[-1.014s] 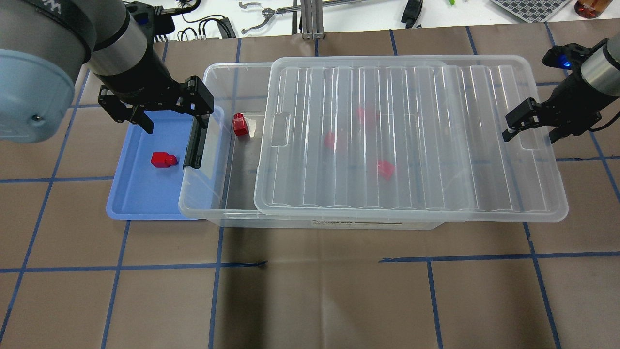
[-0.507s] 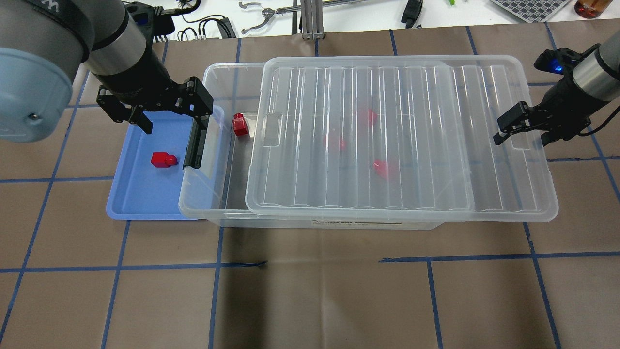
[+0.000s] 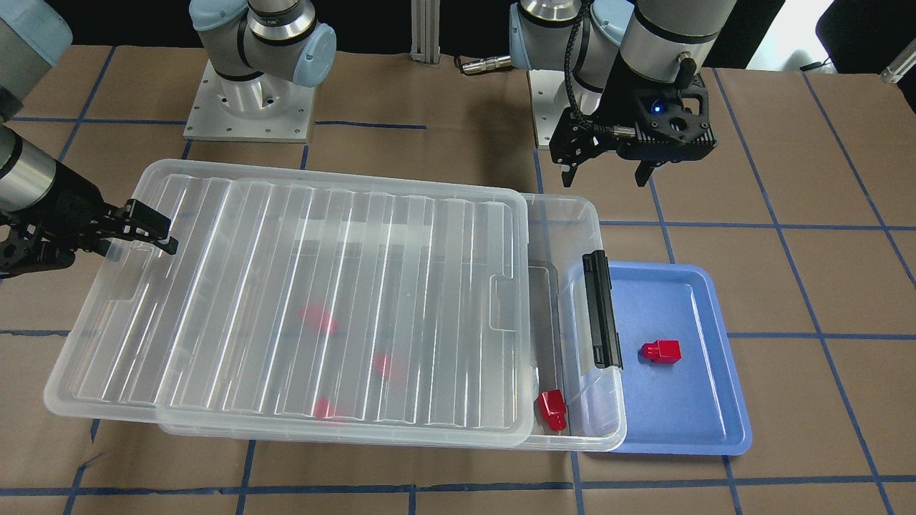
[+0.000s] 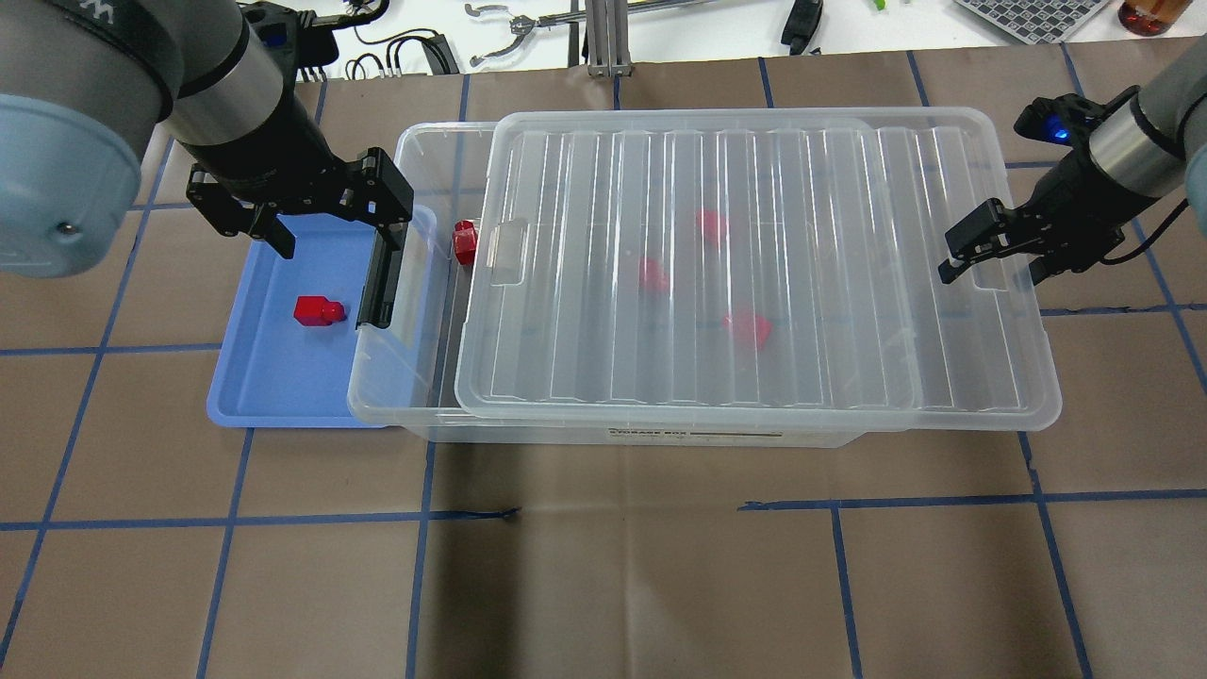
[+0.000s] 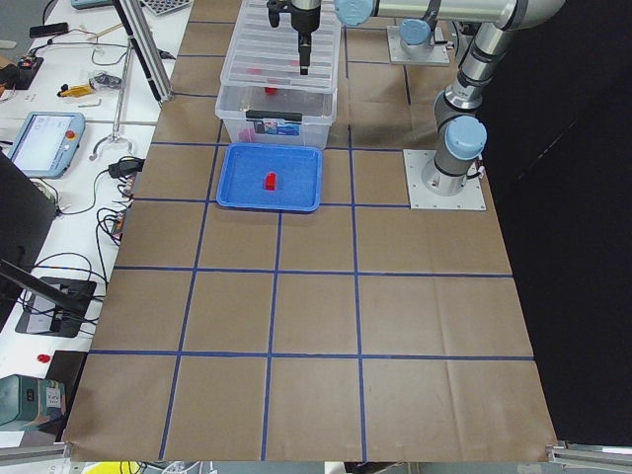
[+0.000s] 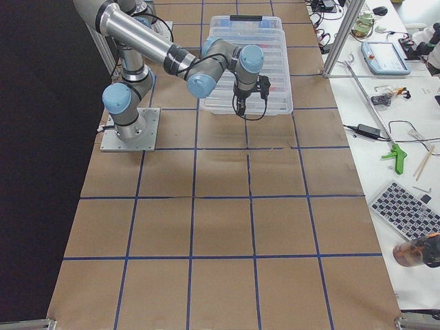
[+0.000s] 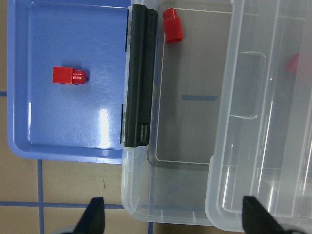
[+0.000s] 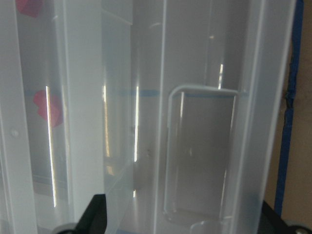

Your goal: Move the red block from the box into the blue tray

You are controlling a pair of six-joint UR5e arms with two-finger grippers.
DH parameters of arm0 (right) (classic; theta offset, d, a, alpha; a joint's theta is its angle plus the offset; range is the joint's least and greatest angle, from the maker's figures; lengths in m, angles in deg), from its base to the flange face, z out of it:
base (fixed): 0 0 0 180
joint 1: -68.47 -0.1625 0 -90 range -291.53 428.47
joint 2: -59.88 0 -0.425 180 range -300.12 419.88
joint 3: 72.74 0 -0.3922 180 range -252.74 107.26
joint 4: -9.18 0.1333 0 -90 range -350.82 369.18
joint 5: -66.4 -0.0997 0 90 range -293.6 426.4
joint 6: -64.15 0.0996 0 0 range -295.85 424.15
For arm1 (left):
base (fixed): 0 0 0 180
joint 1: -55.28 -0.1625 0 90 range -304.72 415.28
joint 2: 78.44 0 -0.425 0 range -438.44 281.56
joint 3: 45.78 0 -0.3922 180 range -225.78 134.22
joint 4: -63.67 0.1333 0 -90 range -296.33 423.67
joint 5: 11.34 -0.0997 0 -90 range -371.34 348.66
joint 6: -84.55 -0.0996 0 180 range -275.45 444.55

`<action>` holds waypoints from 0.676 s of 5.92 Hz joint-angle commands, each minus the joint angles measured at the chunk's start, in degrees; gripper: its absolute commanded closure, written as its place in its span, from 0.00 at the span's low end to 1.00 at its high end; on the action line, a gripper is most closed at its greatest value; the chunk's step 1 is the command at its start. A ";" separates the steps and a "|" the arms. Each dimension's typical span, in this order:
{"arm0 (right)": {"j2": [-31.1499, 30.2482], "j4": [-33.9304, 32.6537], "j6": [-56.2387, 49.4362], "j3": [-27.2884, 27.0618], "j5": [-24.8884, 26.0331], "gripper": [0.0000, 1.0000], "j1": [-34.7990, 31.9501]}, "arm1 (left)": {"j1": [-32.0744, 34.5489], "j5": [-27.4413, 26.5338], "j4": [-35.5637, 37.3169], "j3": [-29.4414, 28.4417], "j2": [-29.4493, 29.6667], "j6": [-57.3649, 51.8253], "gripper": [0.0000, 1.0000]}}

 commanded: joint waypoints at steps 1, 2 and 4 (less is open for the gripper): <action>-1.15 -0.02 2.30 -1.16 -0.19 0.00 -2.15 | -0.10 -0.30 -0.12 0.62 -0.72 -1.68 0.02; -1.76 0.06 3.35 -1.25 -2.63 0.00 -2.24 | -0.10 -0.30 -0.03 -0.07 0.05 -1.70 0.02; -1.77 0.59 3.89 -1.26 -2.83 0.00 -3.64 | -0.19 -0.22 0.06 -0.15 0.23 -1.96 0.02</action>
